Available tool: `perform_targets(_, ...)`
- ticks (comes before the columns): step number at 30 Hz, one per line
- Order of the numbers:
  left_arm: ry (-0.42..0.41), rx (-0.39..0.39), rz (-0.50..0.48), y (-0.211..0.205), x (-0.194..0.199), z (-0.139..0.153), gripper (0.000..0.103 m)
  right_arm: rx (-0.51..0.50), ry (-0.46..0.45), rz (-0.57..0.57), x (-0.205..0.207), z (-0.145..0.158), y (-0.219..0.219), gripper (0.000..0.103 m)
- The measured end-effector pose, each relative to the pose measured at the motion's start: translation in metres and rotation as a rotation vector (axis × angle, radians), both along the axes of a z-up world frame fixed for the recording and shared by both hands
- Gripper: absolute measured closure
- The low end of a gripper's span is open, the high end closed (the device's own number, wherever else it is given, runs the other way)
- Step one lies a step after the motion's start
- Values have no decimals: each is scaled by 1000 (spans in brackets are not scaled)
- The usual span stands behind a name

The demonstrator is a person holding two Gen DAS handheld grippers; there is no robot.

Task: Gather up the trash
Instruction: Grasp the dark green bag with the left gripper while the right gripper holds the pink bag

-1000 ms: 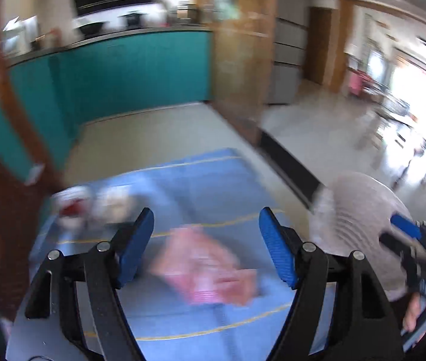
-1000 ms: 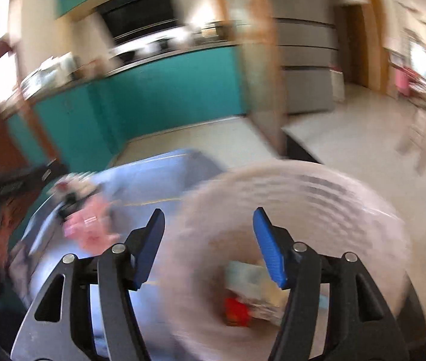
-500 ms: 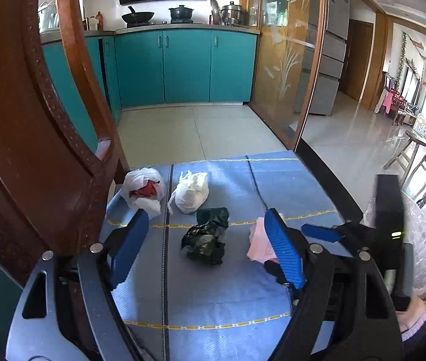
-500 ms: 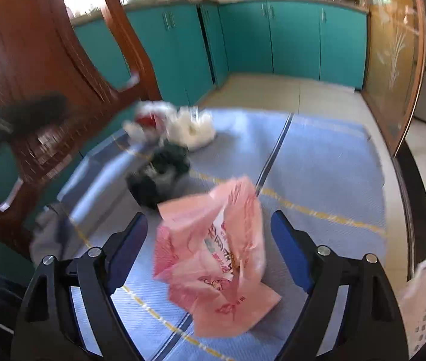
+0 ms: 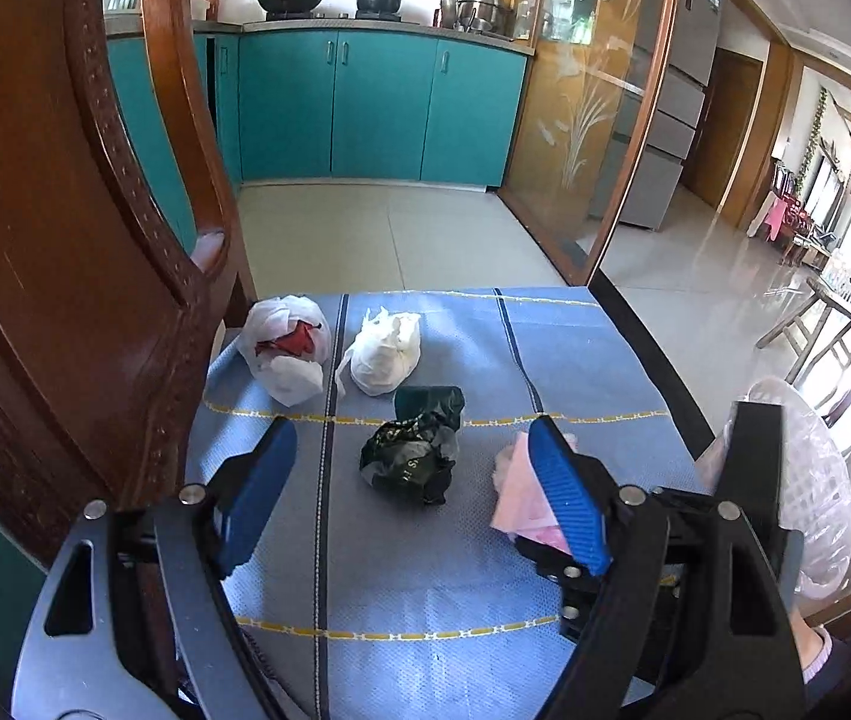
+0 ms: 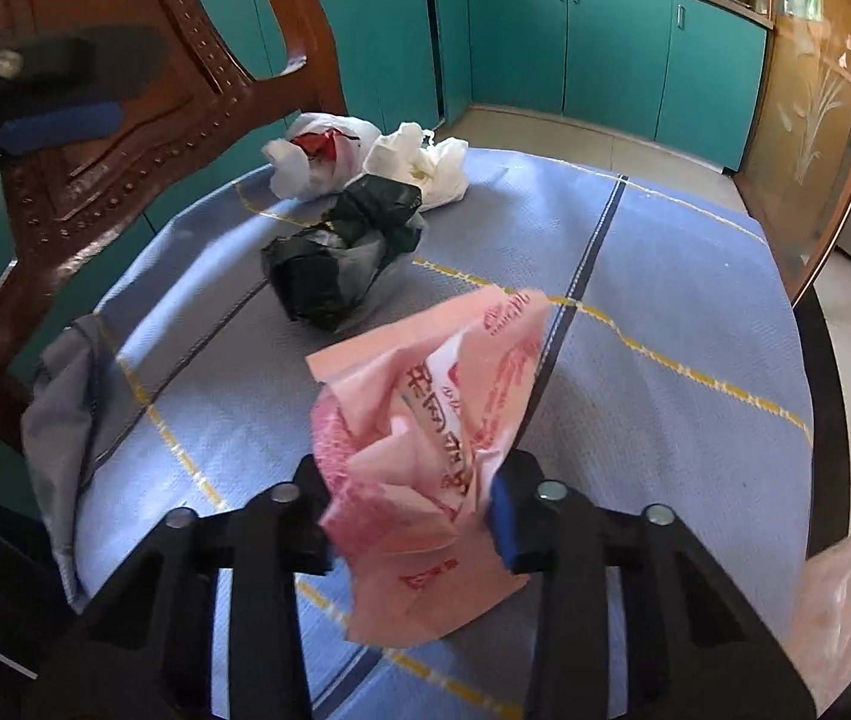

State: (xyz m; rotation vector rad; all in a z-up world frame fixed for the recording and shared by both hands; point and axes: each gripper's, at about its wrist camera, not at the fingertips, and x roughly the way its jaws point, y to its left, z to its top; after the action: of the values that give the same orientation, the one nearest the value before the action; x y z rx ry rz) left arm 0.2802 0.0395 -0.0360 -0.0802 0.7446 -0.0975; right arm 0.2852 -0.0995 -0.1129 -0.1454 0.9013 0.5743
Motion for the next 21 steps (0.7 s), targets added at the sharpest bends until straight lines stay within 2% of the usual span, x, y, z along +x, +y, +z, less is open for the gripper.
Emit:
perform_targets(8,28,30,-2,-11,4,-9,23,94,-46,-66,-22,29,-34,66)
perform_targets(13,61,44,0,-16,9,-18,22,118,-40,-111,-23,31,-52,66)
perform_targets(21,88,33,9,-16,12,-25,20,107,-54,-109,-26,31,-51,66)
